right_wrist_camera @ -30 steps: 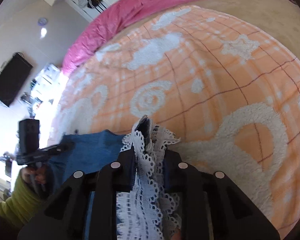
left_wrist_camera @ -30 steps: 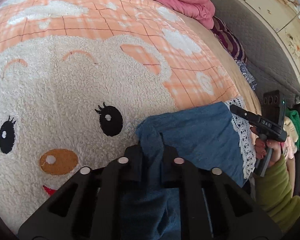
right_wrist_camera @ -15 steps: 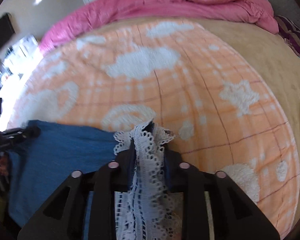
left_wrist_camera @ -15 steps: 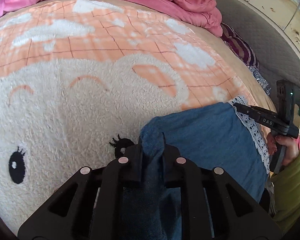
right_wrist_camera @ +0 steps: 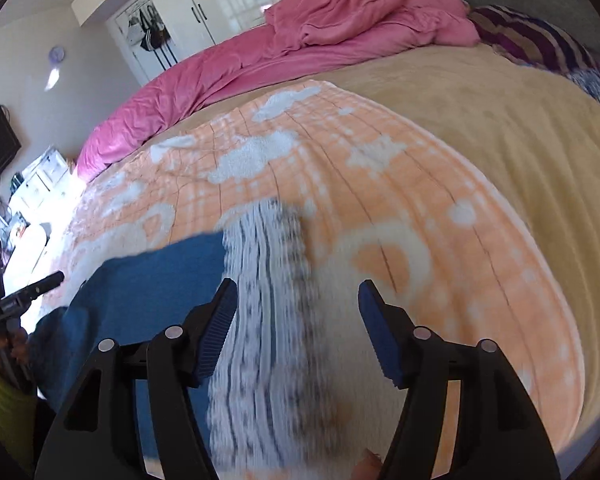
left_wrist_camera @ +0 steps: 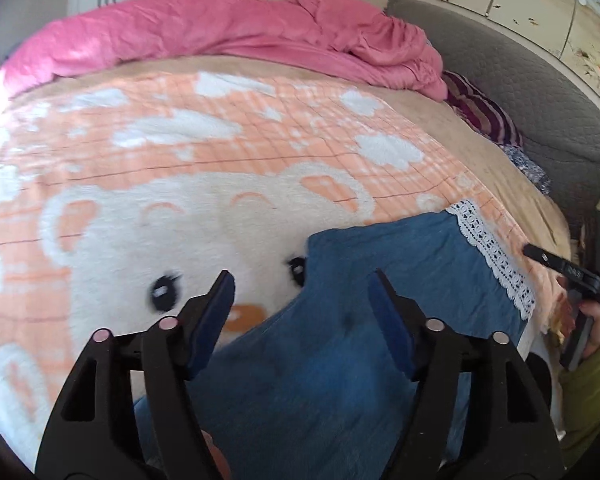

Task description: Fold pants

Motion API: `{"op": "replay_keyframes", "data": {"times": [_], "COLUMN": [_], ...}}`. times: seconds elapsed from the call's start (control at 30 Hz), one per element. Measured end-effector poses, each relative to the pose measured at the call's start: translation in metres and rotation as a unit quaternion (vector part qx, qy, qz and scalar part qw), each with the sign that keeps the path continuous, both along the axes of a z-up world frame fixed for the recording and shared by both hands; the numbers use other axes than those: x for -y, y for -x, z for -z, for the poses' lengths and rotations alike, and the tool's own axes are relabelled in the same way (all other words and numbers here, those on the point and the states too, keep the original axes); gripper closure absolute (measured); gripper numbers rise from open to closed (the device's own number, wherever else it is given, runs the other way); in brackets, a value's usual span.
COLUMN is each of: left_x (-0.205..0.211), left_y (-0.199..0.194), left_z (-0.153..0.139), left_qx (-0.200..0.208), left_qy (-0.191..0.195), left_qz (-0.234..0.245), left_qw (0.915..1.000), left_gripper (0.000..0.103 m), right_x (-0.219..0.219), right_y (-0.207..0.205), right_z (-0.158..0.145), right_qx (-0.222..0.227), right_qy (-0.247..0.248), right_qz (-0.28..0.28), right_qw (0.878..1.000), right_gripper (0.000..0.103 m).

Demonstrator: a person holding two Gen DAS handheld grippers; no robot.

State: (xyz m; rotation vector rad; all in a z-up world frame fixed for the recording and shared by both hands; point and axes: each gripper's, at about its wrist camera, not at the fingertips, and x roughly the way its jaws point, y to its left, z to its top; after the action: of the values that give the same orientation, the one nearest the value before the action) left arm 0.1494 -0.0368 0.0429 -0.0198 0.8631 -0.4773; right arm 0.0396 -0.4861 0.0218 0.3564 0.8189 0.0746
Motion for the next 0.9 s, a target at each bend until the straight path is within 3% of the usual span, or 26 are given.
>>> {"op": "replay_keyframes", "data": {"times": [0.1,0.27,0.37,0.4,0.53,0.63,0.7,0.77,0.8,0.83,0.87,0.9], "left_x": [-0.023,-0.078,-0.115,-0.128,-0.151,-0.149,-0.142,-0.135,-0.131,-0.126,-0.124,-0.124], "left_y": [0.025,0.083,0.106,0.112,0.124,0.122,0.118,0.114,0.111,0.108,0.106,0.104], "left_z": [-0.015,-0.023,-0.019,-0.014,0.011,0.027,0.033,0.040,0.045,0.050,0.053,0.055], "left_qx": [0.022,0.042,0.024,0.009,-0.049,-0.082,-0.086,-0.100,-0.107,-0.114,-0.116,-0.114], "left_qy": [0.008,0.057,0.077,0.080,0.099,0.097,0.097,0.101,0.109,0.099,0.077,0.074], "left_qz": [-0.039,-0.113,-0.174,-0.198,-0.234,-0.243,-0.235,-0.227,-0.217,-0.219,-0.230,-0.234], "left_qw": [0.9990,0.9911,0.9815,0.9769,0.9659,0.9617,0.9635,0.9635,0.9641,0.9640,0.9632,0.9626], "left_gripper": [0.033,0.028,0.028,0.028,0.028,0.021,0.021,0.021,0.021,0.033,0.058,0.059], "right_x": [0.000,-0.002,-0.001,0.000,-0.001,-0.006,-0.008,-0.010,-0.012,-0.011,-0.010,-0.008], "right_y": [0.035,0.066,0.065,0.062,0.054,0.052,0.052,0.053,0.053,0.053,0.052,0.052], "right_z": [0.006,0.012,0.013,0.014,0.023,0.025,0.026,0.027,0.028,0.030,0.032,0.034], "right_qx": [0.000,-0.007,-0.016,-0.019,-0.037,-0.036,-0.034,-0.037,-0.035,-0.035,-0.035,-0.033], "right_qy": [-0.032,-0.075,-0.073,-0.075,-0.072,-0.076,-0.097,-0.105,-0.103,-0.107,-0.117,-0.130], "right_qz": [0.011,0.024,0.031,0.030,0.026,0.023,0.013,0.009,0.007,0.007,0.008,0.009], "right_qw": [0.999,0.997,0.997,0.997,0.996,0.996,0.995,0.994,0.994,0.994,0.993,0.991], "right_gripper": [0.041,0.041,0.041,0.034,0.029,0.029,0.041,0.044,0.051,0.056,0.067,0.075]}}
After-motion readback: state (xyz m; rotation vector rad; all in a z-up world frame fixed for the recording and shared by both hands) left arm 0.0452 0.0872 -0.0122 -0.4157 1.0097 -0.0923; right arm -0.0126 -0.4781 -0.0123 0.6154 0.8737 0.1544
